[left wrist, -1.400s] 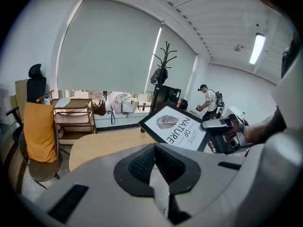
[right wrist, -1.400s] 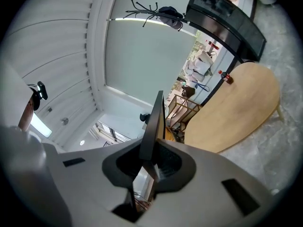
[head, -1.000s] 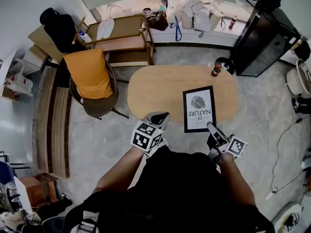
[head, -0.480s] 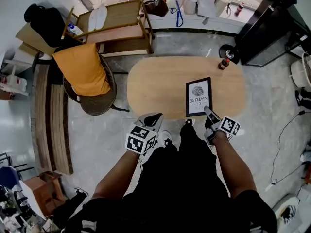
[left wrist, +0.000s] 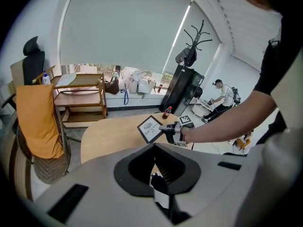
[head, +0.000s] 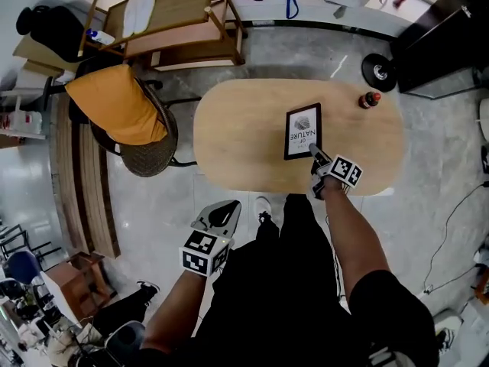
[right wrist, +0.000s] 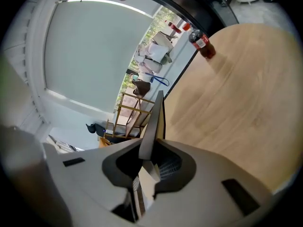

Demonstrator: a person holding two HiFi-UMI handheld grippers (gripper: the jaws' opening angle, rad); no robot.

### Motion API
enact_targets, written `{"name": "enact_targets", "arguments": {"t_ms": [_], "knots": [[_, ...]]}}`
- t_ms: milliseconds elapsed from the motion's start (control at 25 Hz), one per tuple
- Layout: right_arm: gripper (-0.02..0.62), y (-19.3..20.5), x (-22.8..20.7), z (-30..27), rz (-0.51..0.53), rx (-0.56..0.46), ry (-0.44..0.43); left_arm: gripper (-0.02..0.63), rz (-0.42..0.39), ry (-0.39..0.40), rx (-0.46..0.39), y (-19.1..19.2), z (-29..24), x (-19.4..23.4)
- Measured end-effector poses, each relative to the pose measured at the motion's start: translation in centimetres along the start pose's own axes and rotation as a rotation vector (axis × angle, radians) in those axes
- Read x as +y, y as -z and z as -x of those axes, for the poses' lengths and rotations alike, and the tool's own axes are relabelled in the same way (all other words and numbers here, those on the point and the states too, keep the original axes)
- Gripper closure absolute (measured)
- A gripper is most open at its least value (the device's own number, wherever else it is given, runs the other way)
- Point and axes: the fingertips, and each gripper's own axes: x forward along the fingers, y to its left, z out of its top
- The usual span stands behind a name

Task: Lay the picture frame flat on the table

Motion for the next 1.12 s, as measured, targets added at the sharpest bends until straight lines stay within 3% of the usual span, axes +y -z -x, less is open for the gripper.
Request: {"name": "enact_targets", "arguments": {"t_ms": [200, 440, 680, 760, 1000, 1120], "knots": [[0.553, 0.1, -2.6, -4.8, 0.007, 0.043, -0.030, 0.601, 0.076, -0.082, 0.043, 0.9, -0.2, 2.0], [0.551, 1.8, -7.1, -6.5, 0.123, 0.167, 0.128, 0.601, 0.111, -0.085, 0.062, 1.3, -1.8, 2.3], [0.376, 4.9, -10.1, -6.7, 0.430, 0.417, 0.257, 0.601, 0.114, -0.091, 0.052, 0.1, -2.5, 3.2], [0.345, 5.7, -11.3, -6.5, 0.533, 0.498, 0.310, 0.601, 0.117, -0.102, 0.044, -0.2, -2.1, 3.5], [0.324, 8.4, -15.1, -5.6, 0.834, 0.759, 0.481, 0.601, 0.154, -0.140, 0.040, 1.0, -1.0, 4.1], [0.324, 7.6, -15.6, -5.0, 0.958, 0.837, 0.554, 0.601, 0.150, -0.136, 0.039, 1.6, -0.8, 3.8]]}}
